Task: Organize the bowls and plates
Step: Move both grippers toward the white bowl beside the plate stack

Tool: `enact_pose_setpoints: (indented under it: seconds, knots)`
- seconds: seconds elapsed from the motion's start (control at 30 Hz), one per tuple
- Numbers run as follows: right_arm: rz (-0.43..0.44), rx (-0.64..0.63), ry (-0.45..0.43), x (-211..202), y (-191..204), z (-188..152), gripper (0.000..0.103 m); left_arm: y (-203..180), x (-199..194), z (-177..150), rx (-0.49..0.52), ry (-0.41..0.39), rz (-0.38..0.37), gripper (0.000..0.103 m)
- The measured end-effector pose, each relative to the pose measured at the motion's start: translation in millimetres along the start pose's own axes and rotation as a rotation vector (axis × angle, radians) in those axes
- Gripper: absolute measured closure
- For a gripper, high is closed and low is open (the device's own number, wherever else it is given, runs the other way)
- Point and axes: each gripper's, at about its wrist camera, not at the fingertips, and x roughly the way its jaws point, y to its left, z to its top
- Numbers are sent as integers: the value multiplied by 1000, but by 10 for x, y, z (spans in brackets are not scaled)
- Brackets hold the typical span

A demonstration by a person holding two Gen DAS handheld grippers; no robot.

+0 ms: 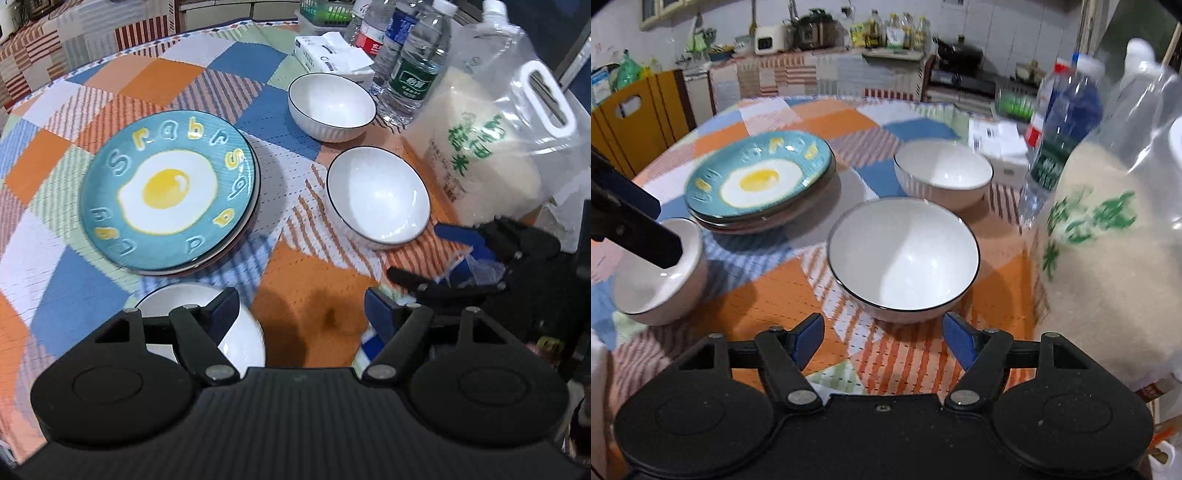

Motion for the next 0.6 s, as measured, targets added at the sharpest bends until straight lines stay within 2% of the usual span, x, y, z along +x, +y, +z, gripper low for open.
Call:
enact_pose_setpoints:
  seconds: [0.2, 0.37, 0.4, 0.47, 0.53, 0.6]
  knots:
    - [-27, 38, 73, 313, -31, 49, 28, -7, 446, 188, -83, 21, -16, 31]
    - [-39, 89, 112, 509, -89, 109, 28, -125, 730, 324, -80, 11, -10, 33]
    - [-23, 103, 120, 541, -108, 123, 27, -147, 773, 339, -78, 12, -11, 31]
    - [1, 119, 126, 587, -128, 134, 27, -179, 826, 372, -81, -19, -37, 35]
    - [-6, 111, 137, 623, -108, 142, 27, -212, 924, 391, -79, -30, 12, 39]
    - [-17, 88, 138, 656, -81, 161, 25, -229, 1006, 400, -85, -33, 9, 49]
